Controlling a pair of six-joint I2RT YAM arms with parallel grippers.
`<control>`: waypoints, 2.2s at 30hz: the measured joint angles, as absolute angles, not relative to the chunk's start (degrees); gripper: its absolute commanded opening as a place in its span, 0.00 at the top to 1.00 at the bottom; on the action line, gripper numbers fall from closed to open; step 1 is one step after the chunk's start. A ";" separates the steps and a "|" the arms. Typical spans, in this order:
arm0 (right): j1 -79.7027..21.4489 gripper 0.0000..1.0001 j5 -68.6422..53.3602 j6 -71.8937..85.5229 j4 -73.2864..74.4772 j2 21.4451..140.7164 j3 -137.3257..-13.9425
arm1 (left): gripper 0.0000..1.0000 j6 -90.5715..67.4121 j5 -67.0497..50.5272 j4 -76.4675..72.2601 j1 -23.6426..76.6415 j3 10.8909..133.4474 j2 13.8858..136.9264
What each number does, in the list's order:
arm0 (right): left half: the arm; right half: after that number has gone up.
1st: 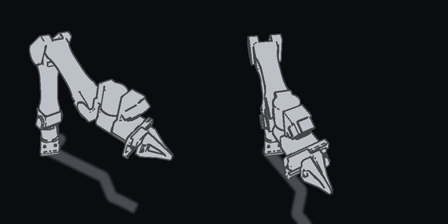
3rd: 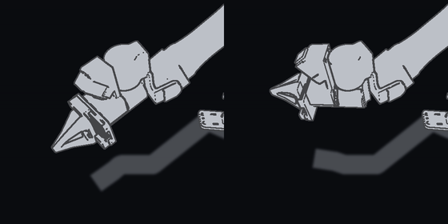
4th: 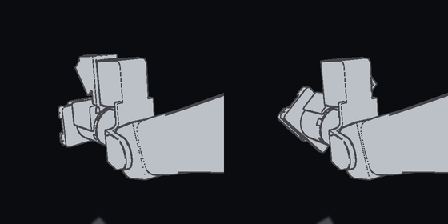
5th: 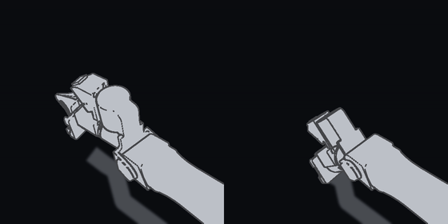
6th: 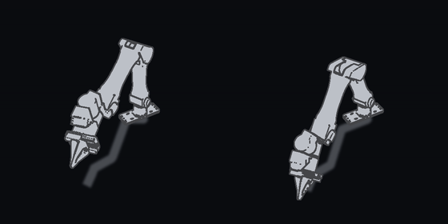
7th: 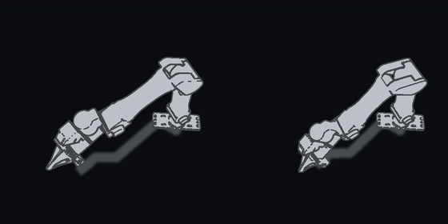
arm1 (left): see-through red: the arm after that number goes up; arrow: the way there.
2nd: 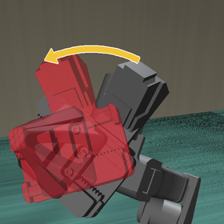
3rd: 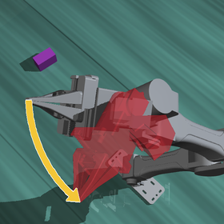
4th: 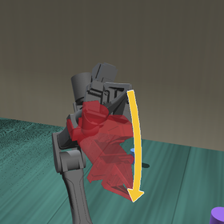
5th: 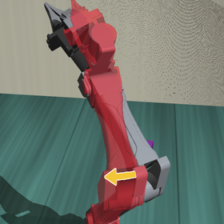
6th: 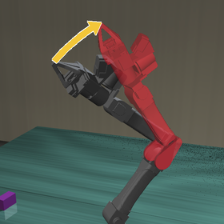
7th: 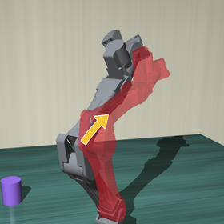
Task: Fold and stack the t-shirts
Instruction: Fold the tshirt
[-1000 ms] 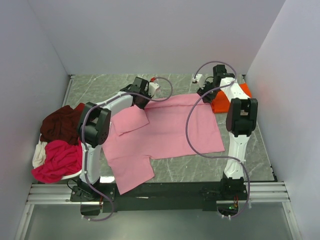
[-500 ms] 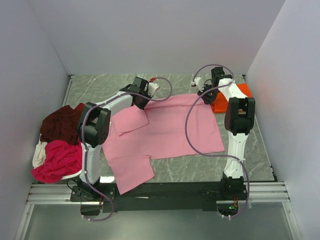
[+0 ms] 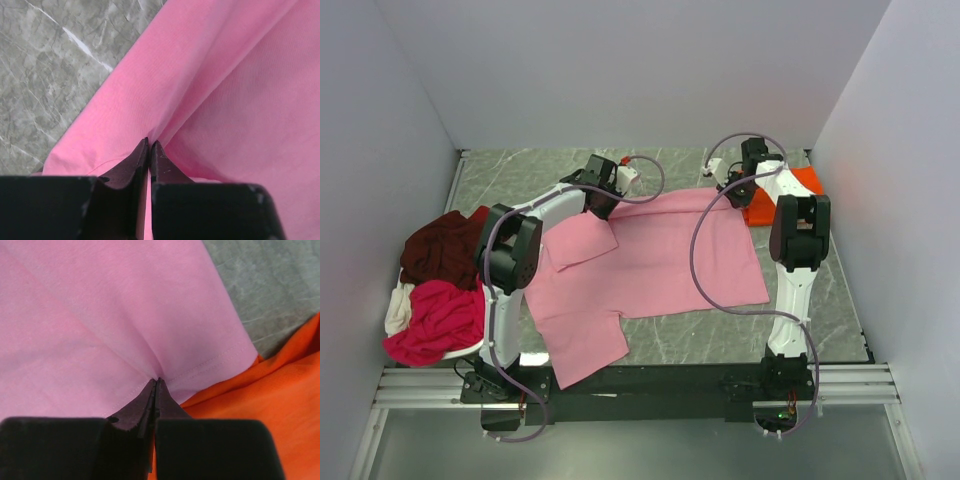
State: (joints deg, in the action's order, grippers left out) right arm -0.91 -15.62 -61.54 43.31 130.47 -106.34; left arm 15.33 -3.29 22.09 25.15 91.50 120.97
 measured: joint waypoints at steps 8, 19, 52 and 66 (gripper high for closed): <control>-0.84 1.00 -13.93 -59.70 40.77 130.21 -106.34 | 0.91 15.33 -3.31 22.13 24.82 91.53 121.67; -0.30 1.00 -12.67 -57.08 39.57 130.21 -106.50 | 0.90 15.29 -3.46 22.15 24.71 91.53 122.61; 1.43 0.69 -33.56 -53.87 45.15 112.27 -99.22 | 0.50 -4.71 -12.38 6.00 8.36 72.12 86.28; -4.58 1.00 -13.37 -37.52 38.63 130.30 -109.01 | 0.99 -17.47 -13.72 15.86 2.35 78.02 113.25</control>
State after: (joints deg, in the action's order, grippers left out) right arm -4.58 -13.37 -37.52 38.63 130.30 -109.01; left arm -17.47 -13.72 15.86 2.35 78.02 113.25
